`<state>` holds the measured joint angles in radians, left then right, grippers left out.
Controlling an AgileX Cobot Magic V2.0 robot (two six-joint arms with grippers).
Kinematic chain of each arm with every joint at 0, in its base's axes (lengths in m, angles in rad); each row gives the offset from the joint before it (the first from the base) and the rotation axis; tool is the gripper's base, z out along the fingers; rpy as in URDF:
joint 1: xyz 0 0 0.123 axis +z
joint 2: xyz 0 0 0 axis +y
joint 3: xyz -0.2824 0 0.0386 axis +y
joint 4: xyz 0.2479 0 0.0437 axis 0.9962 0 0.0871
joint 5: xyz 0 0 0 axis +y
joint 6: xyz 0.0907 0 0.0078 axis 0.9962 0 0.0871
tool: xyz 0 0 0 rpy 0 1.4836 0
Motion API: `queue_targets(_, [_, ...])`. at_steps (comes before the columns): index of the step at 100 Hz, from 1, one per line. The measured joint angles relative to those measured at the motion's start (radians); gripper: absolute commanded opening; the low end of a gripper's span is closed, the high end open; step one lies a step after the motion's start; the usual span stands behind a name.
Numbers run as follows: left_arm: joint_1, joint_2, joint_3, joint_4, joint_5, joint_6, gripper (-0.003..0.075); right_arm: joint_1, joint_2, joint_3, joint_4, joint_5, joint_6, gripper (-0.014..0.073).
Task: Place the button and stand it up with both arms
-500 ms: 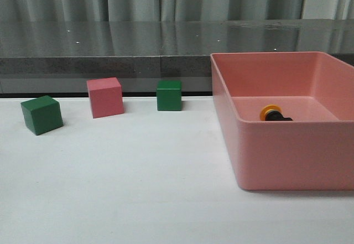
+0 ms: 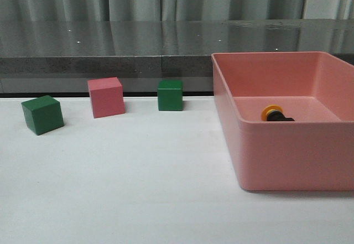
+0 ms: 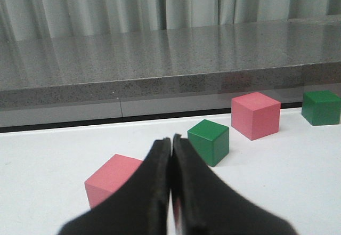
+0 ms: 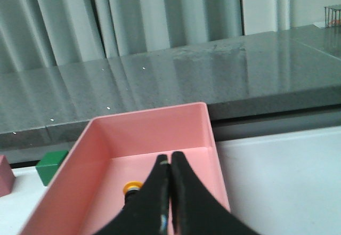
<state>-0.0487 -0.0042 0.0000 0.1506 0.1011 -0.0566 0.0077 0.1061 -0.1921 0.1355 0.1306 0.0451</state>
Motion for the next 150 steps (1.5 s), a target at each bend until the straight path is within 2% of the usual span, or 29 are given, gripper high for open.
queue_targets(23, [0.000,0.000,0.000,0.000,0.000,0.000,-0.0020,0.078,0.242,-0.307,0.000,0.084,0.000,-0.0062])
queue_targets(56, [0.000,0.000,0.000,0.000,0.000,0.000,-0.0020,0.203,0.823,-0.591,0.000,0.112,0.000,-0.0047])
queue_targets(68, [0.000,0.000,0.000,0.000,-0.001,0.000,-0.0020,0.210,1.002,-0.659,0.000,0.112,-0.003,0.0064])
queue_targets(75, [0.000,0.000,0.000,0.000,-0.001,0.000,-0.0020,0.210,1.089,-0.686,0.000,0.112,-0.018,0.0195])
queue_targets(87, [0.000,0.000,0.000,0.000,-0.001,0.000,-0.0020,0.210,1.197,-0.704,0.000,0.116,-0.045,0.0488])
queue_targets(94, [0.000,0.000,0.000,0.000,-0.001,0.000,-0.0020,0.210,1.243,-0.706,0.000,0.116,-0.059,0.0591])
queue_targets(101, [0.000,0.000,0.000,0.000,-0.001,0.000,-0.0020,0.210,1.284,-0.706,0.000,0.111,-0.061,0.0622])
queue_targets(150, [0.000,0.000,0.000,0.000,-0.001,0.000,-0.0020,0.238,1.596,-0.715,-0.024,-0.014,-0.068,0.0620])
